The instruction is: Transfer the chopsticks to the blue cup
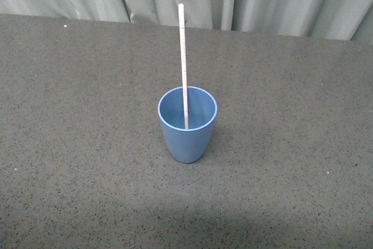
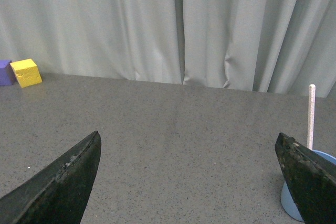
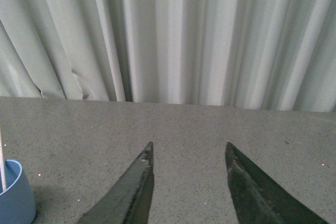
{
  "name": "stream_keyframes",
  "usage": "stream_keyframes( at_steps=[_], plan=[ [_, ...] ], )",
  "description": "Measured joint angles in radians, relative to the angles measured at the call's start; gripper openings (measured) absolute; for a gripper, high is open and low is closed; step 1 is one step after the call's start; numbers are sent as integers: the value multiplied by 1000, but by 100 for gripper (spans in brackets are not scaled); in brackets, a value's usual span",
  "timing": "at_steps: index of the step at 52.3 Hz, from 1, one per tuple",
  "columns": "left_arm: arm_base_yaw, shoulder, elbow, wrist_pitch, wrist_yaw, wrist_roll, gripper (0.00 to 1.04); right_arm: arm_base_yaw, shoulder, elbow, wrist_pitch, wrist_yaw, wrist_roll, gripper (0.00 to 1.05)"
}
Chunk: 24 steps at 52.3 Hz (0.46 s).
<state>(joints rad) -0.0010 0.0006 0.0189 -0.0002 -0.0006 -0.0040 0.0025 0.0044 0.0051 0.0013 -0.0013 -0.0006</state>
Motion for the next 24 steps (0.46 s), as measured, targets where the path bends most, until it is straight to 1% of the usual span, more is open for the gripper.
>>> stream_keyframes(
  at_steps=[2, 3, 8, 9, 10, 13, 15, 17, 20, 24],
  plan=[
    [0, 0, 0, 0, 0, 0, 98, 0, 0, 0, 0, 0, 0, 49],
    [0, 0, 0, 0, 0, 0, 98, 0, 0, 0, 0, 0, 0, 54],
    [0, 0, 0, 0, 0, 0, 98, 0, 0, 0, 0, 0, 0, 72],
    [0, 0, 0, 0, 0, 0, 98, 0, 0, 0, 0, 0, 0, 74],
    [0, 0, 0, 0, 0, 0, 98, 0, 0, 0, 0, 0, 0, 79],
    [0, 0, 0, 0, 0, 0, 98, 0, 0, 0, 0, 0, 0, 90],
    [0, 0, 0, 0, 0, 0, 98, 0, 0, 0, 0, 0, 0, 95],
    [0, 0, 0, 0, 0, 0, 98, 0, 0, 0, 0, 0, 1, 97],
    [0, 0, 0, 0, 0, 0, 98, 0, 0, 0, 0, 0, 0, 94],
    [0, 0, 0, 0, 0, 0, 98, 0, 0, 0, 0, 0, 0, 95]
  ],
)
